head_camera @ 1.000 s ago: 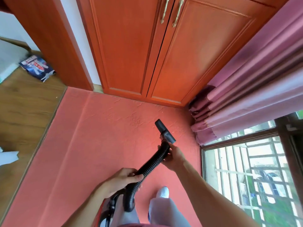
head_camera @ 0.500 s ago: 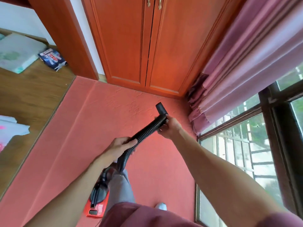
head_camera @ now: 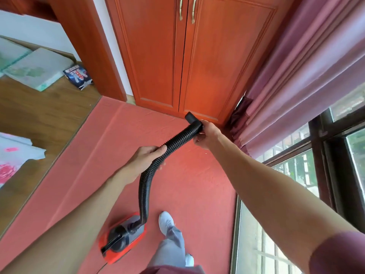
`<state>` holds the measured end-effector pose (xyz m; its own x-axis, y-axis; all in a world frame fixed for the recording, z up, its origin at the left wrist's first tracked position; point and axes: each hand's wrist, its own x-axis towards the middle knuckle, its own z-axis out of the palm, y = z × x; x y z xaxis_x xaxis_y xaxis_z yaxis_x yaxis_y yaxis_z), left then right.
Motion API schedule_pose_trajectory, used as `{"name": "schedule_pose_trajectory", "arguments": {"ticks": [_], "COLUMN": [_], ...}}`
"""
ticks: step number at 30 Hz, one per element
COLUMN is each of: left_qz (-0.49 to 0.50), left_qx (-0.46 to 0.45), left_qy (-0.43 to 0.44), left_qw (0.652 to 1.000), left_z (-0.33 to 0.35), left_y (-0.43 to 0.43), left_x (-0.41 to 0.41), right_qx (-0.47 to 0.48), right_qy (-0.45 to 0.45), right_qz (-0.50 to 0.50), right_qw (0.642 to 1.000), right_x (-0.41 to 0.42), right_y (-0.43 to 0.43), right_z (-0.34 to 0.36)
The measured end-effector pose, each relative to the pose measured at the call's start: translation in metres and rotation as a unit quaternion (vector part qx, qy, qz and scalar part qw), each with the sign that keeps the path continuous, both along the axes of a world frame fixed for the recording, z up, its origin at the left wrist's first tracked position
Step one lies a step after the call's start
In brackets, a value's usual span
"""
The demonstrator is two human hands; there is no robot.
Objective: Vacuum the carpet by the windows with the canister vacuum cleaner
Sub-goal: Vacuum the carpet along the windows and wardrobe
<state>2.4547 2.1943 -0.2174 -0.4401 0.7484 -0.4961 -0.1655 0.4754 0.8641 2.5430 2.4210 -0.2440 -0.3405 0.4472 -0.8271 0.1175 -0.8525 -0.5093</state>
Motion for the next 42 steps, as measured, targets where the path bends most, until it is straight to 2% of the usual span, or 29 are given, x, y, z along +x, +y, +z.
{"name": "schedule_pose_trajectory", "arguments": {"ticks": [10, 16, 21, 24, 27, 34, 40, 42], "left_qz": [-0.060, -0.026, 0.012, 0.036, 0.053, 0.027, 0.026, 0.016], "left_qx": [0.001, -0.034, -0.083, -0.117, -0.159, -0.231, -0.272, -0.276], "left_qy": [-0.014, -0.053, -0.107, -0.152, -0.166, -0.219, -0.242, -0.239], "left_qw": [0.998, 0.998, 0.991, 0.981, 0.972, 0.948, 0.931, 0.931], "left_z": [-0.023, -0.056, -0.101, -0.136, -0.170, -0.257, -0.316, -0.336], "left_y": [0.093, 0.131, 0.152, 0.164, 0.176, 0.184, 0.164, 0.161], "left_x": [-0.041, -0.043, -0.025, -0.008, 0.005, 0.022, 0.025, 0.025], "right_qx": [-0.007, -0.016, -0.028, -0.020, -0.018, -0.031, -0.029, -0.029], "right_qy": [-0.039, -0.095, -0.150, -0.184, -0.181, -0.226, -0.289, -0.284], "right_qz": [-0.013, 0.014, 0.070, 0.067, 0.033, 0.017, 0.032, 0.040], "right_qw": [0.999, 0.995, 0.986, 0.980, 0.983, 0.974, 0.956, 0.958], "right_x": [-0.030, -0.048, -0.056, -0.051, -0.038, -0.006, 0.011, 0.010], "right_y": [0.088, 0.128, 0.150, 0.154, 0.154, 0.142, 0.111, 0.110], "right_z": [-0.012, -0.049, -0.112, -0.168, -0.225, -0.349, -0.412, -0.422]}}
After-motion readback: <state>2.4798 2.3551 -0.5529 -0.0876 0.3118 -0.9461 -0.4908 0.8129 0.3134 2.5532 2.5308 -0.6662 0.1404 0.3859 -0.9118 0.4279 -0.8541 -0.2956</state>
